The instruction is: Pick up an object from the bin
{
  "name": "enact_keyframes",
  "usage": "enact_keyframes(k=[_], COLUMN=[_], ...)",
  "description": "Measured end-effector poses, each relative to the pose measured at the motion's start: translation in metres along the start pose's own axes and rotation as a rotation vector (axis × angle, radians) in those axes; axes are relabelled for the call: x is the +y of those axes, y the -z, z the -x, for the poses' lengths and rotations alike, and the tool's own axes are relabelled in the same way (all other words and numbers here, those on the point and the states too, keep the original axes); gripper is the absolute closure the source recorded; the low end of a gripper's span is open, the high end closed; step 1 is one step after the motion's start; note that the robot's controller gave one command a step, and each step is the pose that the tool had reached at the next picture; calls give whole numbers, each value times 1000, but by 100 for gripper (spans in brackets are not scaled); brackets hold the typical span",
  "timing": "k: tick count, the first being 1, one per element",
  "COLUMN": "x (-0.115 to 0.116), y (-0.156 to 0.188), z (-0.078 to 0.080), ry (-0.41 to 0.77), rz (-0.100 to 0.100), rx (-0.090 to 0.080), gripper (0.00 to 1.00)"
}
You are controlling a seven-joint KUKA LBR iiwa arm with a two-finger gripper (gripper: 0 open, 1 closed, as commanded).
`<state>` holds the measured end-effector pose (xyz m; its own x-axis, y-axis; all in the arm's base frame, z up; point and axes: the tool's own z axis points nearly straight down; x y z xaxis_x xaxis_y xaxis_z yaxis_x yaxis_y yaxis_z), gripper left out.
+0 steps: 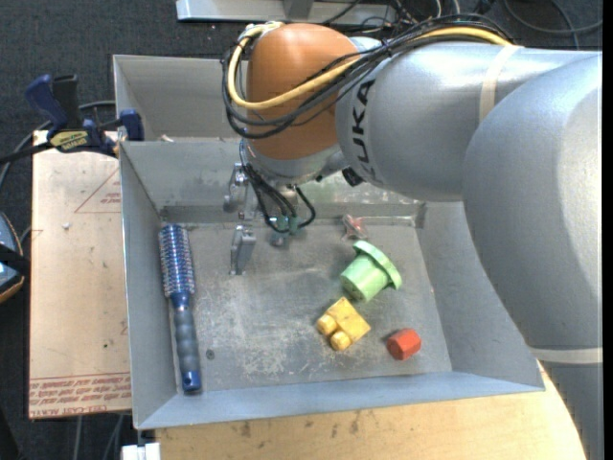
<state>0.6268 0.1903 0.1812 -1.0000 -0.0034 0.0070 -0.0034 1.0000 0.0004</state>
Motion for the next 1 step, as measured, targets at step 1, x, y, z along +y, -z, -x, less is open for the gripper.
enact_keyframes(k=[1], x=[49], y=[-100], z=[19], ry=[321], rz=[-2], rx=[-10], gripper=[0])
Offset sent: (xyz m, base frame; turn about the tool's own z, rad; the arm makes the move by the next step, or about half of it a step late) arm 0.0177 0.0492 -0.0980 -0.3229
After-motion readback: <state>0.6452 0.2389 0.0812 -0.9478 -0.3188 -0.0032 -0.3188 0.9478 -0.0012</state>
